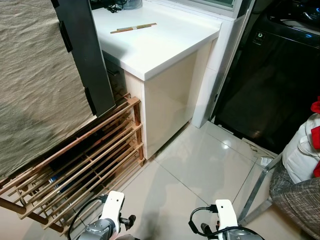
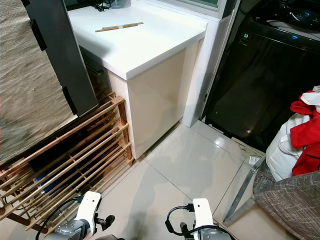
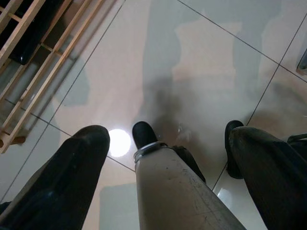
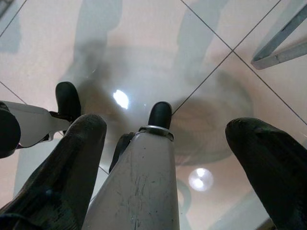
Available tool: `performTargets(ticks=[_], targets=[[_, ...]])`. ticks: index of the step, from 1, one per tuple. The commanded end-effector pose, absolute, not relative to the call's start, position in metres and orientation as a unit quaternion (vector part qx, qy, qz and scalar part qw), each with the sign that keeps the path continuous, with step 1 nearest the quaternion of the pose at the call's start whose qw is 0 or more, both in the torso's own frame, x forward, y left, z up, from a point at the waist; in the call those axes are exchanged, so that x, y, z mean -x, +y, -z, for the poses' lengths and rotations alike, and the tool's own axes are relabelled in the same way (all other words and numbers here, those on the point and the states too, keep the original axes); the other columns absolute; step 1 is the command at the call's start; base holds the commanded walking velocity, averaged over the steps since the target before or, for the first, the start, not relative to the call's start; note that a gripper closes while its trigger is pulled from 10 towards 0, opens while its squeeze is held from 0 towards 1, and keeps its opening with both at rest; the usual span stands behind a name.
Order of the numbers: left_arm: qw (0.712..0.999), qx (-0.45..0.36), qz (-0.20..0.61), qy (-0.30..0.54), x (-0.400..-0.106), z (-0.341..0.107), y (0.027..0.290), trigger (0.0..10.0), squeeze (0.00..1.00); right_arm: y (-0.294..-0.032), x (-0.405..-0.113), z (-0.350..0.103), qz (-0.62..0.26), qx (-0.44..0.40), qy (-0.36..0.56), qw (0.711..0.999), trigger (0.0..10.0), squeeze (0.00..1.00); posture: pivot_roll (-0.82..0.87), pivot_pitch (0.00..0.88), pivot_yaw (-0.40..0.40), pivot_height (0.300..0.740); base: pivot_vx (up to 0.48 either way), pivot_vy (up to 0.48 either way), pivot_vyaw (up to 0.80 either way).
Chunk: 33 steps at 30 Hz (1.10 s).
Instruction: Clothes washing
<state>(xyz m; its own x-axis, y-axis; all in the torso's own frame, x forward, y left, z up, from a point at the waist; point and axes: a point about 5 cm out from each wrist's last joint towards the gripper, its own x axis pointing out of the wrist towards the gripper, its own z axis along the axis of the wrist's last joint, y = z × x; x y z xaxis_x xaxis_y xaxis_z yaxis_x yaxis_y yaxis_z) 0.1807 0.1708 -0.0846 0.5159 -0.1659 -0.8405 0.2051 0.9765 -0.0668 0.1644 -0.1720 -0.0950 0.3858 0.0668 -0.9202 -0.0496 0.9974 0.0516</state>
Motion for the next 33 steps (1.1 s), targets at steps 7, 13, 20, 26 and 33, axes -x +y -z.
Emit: performTargets(ticks=[7,13,20,26,33], targets=[[0.853,-0.128,0.084,0.498,-0.178,0.085,0.195,10.0,0.00,-0.201,-0.153,0.097,0.010,0.042,0.554,0.832,10.0,0.00,0.08,0.000,-0.053,0.740,0.000,0.000,0.00],[0.874,-0.160,0.065,0.455,-0.191,0.077,0.200,10.0,0.00,-0.203,-0.165,0.091,0.026,0.023,0.520,0.854,10.0,0.00,0.09,0.000,-0.064,0.740,0.000,0.000,0.00],[0.948,-0.197,0.066,0.239,-0.269,0.013,0.198,10.0,1.00,-0.200,-0.235,0.037,-0.037,0.003,0.332,0.942,10.0,1.00,0.07,0.000,-0.062,0.740,0.000,0.000,0.00],[0.976,-0.149,0.135,0.082,-0.299,-0.049,0.178,10.0,1.00,-0.195,-0.258,-0.040,-0.049,-0.003,0.166,0.985,10.0,1.00,0.02,0.000,-0.006,0.740,0.000,0.000,0.00],[0.981,-0.115,0.134,-0.083,-0.304,-0.151,0.160,10.0,1.00,-0.195,-0.259,-0.168,-0.020,0.006,-0.052,0.998,10.0,1.00,-0.01,0.000,0.052,0.740,0.000,0.000,0.00]])
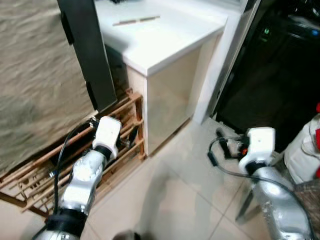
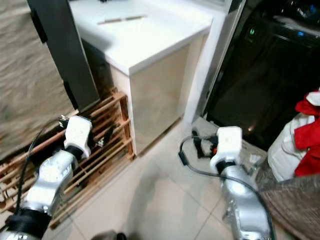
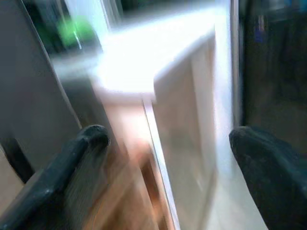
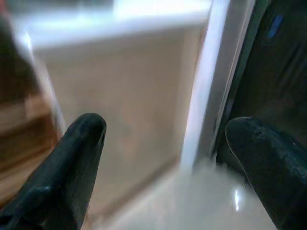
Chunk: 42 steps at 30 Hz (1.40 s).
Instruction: Clothes washing
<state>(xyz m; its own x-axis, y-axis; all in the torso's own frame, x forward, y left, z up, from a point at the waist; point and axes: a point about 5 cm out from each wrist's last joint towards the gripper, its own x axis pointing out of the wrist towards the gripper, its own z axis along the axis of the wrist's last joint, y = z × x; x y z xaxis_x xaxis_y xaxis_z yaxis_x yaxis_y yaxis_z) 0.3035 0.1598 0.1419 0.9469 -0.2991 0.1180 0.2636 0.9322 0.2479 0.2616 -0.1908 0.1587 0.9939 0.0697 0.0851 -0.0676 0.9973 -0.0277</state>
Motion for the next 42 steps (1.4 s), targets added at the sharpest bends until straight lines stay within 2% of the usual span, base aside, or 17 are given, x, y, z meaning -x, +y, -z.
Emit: performTargets(ticks=[1,2,3,4,5,6,8,9,12,16,22,24,28,32,39,42], targets=[[0.981,-0.120,0.121,-0.094,-0.304,-0.159,0.160,10.0,1.00,-0.195,-0.259,-0.175,-0.011,0.009,-0.065,0.998,10.0,1.00,-0.01,0.000,0.057,0.740,0.000,0.000,0.00],[0.983,-0.108,0.106,-0.109,-0.304,-0.168,0.159,10.0,1.00,-0.197,-0.259,-0.183,0.004,0.028,-0.075,0.997,10.0,1.00,0.00,0.000,0.059,0.740,0.000,0.000,0.00],[0.986,-0.078,0.094,-0.113,-0.305,-0.174,0.157,10.0,0.60,-0.197,-0.259,-0.190,0.016,0.035,-0.086,0.996,10.0,1.00,0.00,0.000,0.060,0.740,0.000,0.000,0.00],[0.989,-0.057,0.080,-0.109,-0.305,-0.179,0.156,10.0,0.00,-0.197,-0.259,-0.196,0.025,0.031,-0.095,0.995,10.0,0.00,0.00,0.000,0.062,0.740,0.000,0.000,0.00],[0.992,-0.008,0.073,-0.101,-0.308,-0.185,0.152,10.0,0.00,-0.197,-0.262,-0.203,0.047,0.028,-0.112,0.992,10.0,0.00,0.01,0.000,0.065,0.740,0.000,0.000,0.00],[0.988,-0.008,0.108,-0.107,-0.308,-0.188,0.146,10.0,0.00,-0.196,-0.265,-0.204,0.059,0.055,-0.108,0.991,10.0,0.00,0.01,0.000,0.068,0.740,0.000,0.000,0.00],[0.986,-0.034,0.121,-0.112,-0.307,-0.189,0.143,10.0,0.00,-0.195,-0.265,-0.204,0.062,0.073,-0.103,0.990,10.0,0.00,0.01,0.000,0.071,0.740,0.000,0.000,0.00],[0.981,-0.072,0.130,-0.122,-0.303,-0.193,0.138,10.0,0.00,-0.191,-0.265,-0.201,0.050,0.026,-0.086,0.995,10.0,0.00,0.01,0.000,0.078,0.740,0.000,0.000,0.00],[0.985,-0.055,0.141,-0.084,-0.302,-0.192,0.133,10.0,0.00,-0.187,-0.268,-0.202,0.047,-0.002,-0.068,0.997,10.0,0.00,0.01,0.000,0.081,0.740,0.000,0.000,0.00],[0.979,-0.100,0.146,-0.105,-0.302,-0.196,0.129,10.0,0.00,-0.183,-0.272,-0.196,0.059,-0.027,-0.047,0.997,10.0,0.00,0.01,0.000,0.074,0.740,0.000,0.000,0.00],[0.979,-0.091,0.153,-0.102,-0.301,-0.198,0.126,10.0,0.00,-0.179,-0.276,-0.194,0.070,0.010,-0.035,0.997,10.0,0.00,0.02,0.000,0.060,0.740,0.000,0.000,0.00],[0.980,-0.088,0.149,-0.099,-0.301,-0.198,0.126,10.0,0.00,-0.178,-0.277,-0.193,0.072,0.024,-0.034,0.997,10.0,0.00,0.03,0.000,0.056,0.740,0.311,0.000,0.00],[0.984,-0.064,0.139,-0.089,-0.304,-0.201,0.127,10.0,0.00,-0.175,-0.278,-0.190,0.060,-0.002,-0.015,0.998,10.0,0.00,0.03,0.000,0.051,0.740,0.345,0.000,0.00],[0.982,-0.068,0.146,-0.100,-0.308,-0.208,0.122,10.0,0.00,-0.170,-0.280,-0.191,0.046,-0.003,-0.016,0.999,10.0,0.00,0.03,0.000,0.049,0.740,0.343,0.000,-0.68],[0.984,-0.072,0.131,-0.093,-0.306,-0.206,0.131,10.0,0.00,-0.167,-0.284,-0.196,0.036,-0.010,-0.024,0.999,10.0,0.00,0.04,0.000,0.039,0.740,0.367,0.000,-0.80],[0.984,-0.076,0.128,-0.094,-0.307,-0.207,0.133,10.0,0.00,-0.166,-0.286,-0.197,0.034,-0.006,-0.024,0.999,10.0,0.00,0.04,0.000,0.035,0.740,0.375,0.000,0.00]])
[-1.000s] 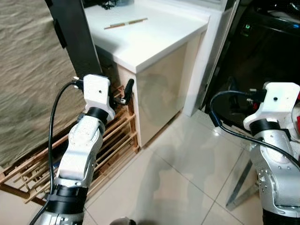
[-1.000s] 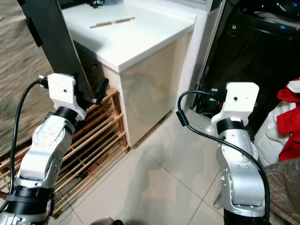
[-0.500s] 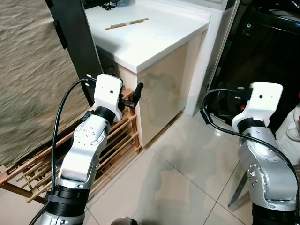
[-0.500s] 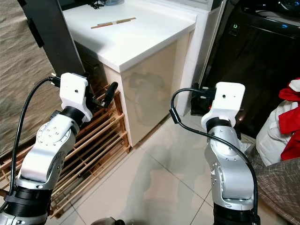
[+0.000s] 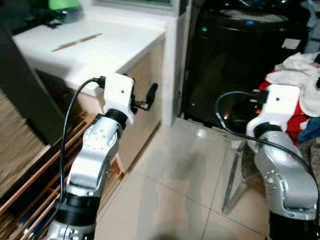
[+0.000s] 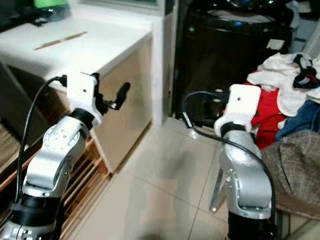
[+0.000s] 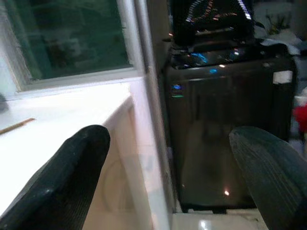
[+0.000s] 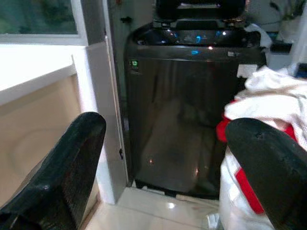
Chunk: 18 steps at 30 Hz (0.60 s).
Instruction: Clothes washing
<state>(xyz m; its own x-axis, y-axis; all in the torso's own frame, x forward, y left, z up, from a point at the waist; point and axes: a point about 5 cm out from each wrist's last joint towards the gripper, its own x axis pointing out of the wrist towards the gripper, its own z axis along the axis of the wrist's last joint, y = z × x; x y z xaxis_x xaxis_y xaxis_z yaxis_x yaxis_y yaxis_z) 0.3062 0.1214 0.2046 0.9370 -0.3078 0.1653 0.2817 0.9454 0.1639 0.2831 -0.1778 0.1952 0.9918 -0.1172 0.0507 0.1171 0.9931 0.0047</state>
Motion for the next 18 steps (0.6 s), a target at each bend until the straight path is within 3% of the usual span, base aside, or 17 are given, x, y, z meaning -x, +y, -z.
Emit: performTargets(ticks=[1,18], targets=[[0.984,-0.078,0.128,-0.094,-0.3069,-0.2068,0.1339,10.0,0.00,-0.1654,-0.2871,-0.1969,0.034,-0.005,-0.024,0.999,10.0,0.00,0.04,0.000,0.035,0.740,0.375,0.000,0.00],[0.986,-0.087,0.118,-0.084,-0.3031,-0.2043,0.1422,10.0,0.00,-0.1579,-0.2935,-0.1980,0.025,-0.005,-0.023,0.999,10.0,0.00,0.06,0.000,0.023,0.740,0.375,0.000,0.00]])
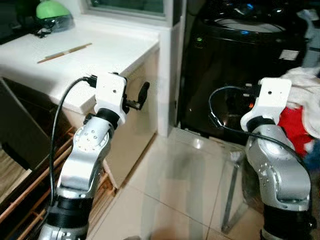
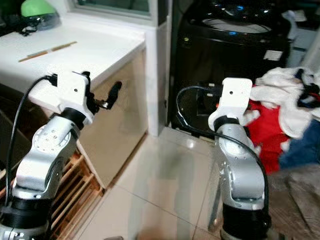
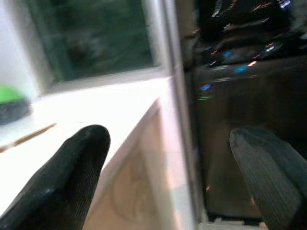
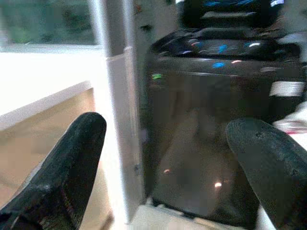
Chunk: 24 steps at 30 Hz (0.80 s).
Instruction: Clothes washing
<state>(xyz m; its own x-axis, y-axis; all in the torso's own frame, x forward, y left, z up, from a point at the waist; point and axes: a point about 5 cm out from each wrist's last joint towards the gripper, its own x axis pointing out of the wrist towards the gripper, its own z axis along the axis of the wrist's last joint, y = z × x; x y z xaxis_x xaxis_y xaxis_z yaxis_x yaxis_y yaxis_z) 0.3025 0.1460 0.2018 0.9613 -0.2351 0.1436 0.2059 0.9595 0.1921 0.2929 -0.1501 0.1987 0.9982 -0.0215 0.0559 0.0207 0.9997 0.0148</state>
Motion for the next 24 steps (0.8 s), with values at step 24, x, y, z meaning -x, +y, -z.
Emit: performTargets(ticks=[24], targets=[[0.980,-0.106,0.146,-0.089,-0.297,-0.203,0.132,10.0,0.00,-0.163,-0.288,-0.204,0.028,0.011,-0.047,0.998,10.0,0.00,0.04,0.000,0.029,0.740,0.382,0.000,0.00]])
